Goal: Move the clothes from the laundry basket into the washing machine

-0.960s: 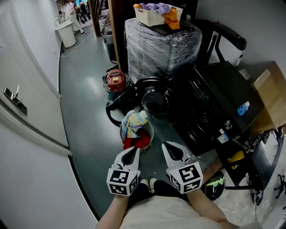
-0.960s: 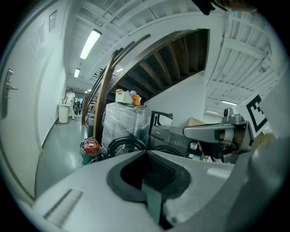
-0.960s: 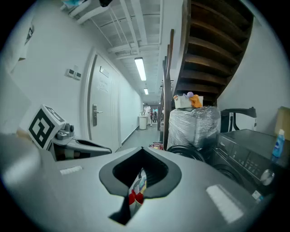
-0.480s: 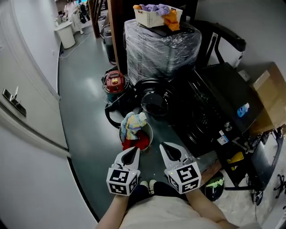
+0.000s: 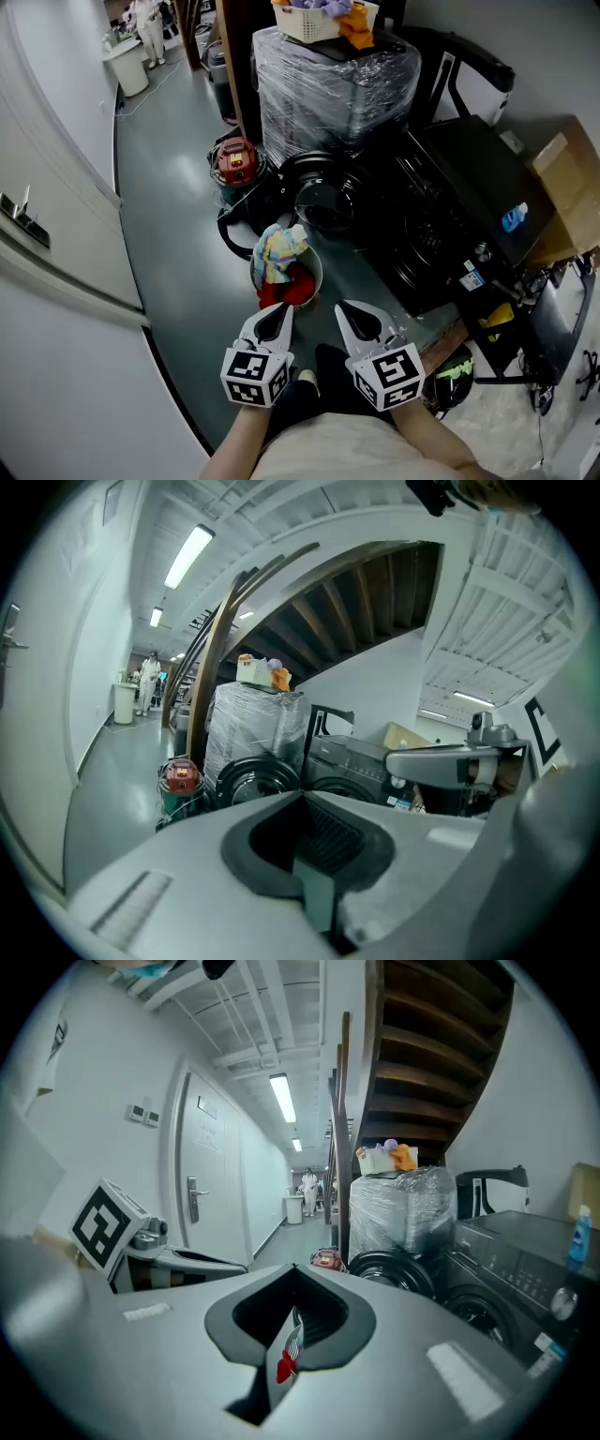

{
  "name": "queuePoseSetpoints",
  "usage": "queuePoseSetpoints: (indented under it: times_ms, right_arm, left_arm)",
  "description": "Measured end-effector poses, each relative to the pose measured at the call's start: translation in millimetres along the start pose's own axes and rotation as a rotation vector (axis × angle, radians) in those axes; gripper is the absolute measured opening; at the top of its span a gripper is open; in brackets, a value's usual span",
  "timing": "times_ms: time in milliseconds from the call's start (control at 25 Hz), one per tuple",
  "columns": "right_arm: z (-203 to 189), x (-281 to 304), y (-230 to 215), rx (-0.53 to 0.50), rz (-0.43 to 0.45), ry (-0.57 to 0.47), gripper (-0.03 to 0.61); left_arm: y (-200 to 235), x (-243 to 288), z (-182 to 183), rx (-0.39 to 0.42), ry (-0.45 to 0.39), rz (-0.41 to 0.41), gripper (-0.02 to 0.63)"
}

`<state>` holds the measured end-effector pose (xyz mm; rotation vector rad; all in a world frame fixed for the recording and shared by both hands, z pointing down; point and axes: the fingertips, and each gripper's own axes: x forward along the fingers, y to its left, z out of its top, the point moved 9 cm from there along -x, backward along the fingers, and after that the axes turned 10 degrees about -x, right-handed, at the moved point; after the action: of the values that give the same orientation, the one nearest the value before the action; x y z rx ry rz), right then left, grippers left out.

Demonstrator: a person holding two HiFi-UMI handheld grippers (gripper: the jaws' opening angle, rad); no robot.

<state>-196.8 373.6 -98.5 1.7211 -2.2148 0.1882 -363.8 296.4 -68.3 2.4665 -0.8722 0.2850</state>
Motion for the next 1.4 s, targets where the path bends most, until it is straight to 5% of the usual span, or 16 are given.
queuePoseSetpoints:
  times_ms: [280, 960, 1400]
  right_arm:
    - [-1.9, 40.1, -18.0, -0.024, 0.044, 0.025, 0.025]
    - [22.1, 204.0, -164.8, -0.088, 0.227, 0.064, 0.025]
    - [1.5, 249.0, -164.0, -0.066, 0.37, 0.145, 0.026]
  left_arm:
    - [19.1, 29.7, 7.9, -0.015, 0.016, 0.023, 0.002]
    - [93.8, 181.1, 94.5, -0.12, -0.041, 0.187, 0.002]
    - [110.7, 197.7, 77.8, -0.175, 0.051, 0.258, 0.002]
